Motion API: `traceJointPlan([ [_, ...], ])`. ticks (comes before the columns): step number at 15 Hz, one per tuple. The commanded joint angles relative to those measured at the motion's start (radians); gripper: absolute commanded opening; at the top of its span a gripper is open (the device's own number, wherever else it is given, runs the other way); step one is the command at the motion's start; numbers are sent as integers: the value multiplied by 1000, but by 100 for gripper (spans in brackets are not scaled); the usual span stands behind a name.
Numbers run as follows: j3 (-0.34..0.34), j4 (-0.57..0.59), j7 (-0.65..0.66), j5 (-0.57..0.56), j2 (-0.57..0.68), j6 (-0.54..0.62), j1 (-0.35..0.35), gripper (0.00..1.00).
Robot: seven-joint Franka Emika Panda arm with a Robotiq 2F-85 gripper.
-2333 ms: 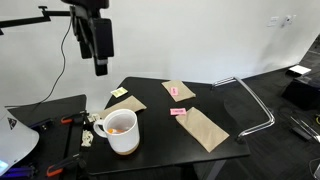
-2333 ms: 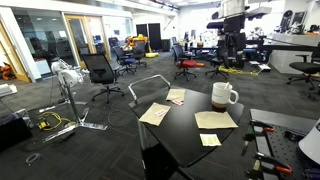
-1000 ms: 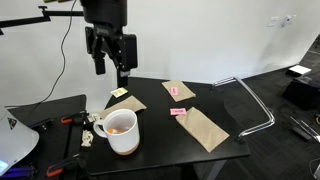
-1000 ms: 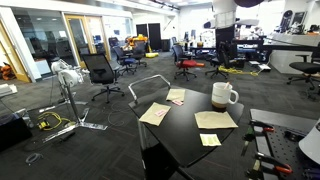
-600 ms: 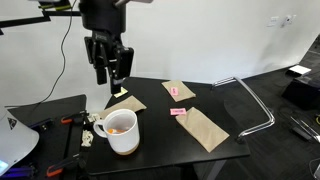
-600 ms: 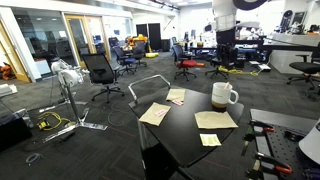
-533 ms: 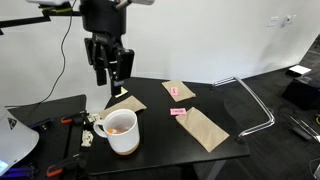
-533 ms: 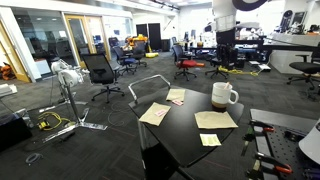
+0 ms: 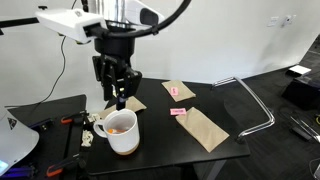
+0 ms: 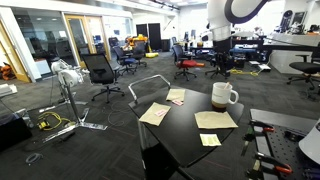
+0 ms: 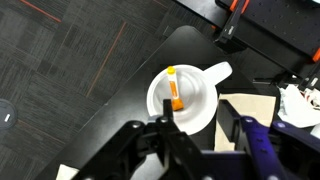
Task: Remove the marker from the mug cup
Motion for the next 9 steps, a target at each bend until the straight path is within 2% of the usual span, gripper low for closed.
traceJointPlan([
  [1,7,13,-36,6,61,44,-21,40],
  [3,12,13,-32,2,81,53,-25,33],
  [4,16,13,-26,-3,90,56,-27,37],
  [9,26,9,-12,-21,112,61,-38,41],
])
